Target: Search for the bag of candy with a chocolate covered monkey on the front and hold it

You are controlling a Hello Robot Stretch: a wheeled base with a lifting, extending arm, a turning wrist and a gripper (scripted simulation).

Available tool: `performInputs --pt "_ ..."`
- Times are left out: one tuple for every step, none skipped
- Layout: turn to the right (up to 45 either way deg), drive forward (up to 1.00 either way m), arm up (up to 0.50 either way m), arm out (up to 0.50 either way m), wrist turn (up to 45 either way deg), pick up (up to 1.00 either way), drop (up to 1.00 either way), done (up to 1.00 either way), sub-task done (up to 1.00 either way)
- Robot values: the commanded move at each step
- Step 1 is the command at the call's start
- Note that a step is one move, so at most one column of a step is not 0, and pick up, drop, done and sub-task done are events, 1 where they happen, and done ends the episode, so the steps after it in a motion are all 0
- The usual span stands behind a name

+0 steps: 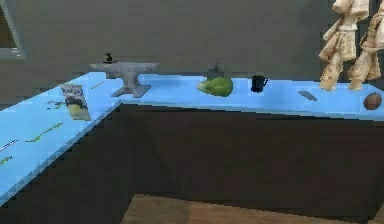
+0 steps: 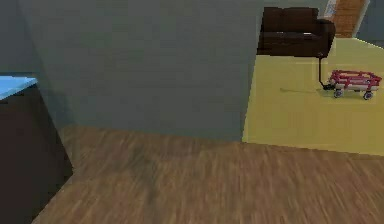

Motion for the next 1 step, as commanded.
performInputs --pt "6.0 0.0 0.0 0.0 0.0 0.0 0.0 0.0 0.0"
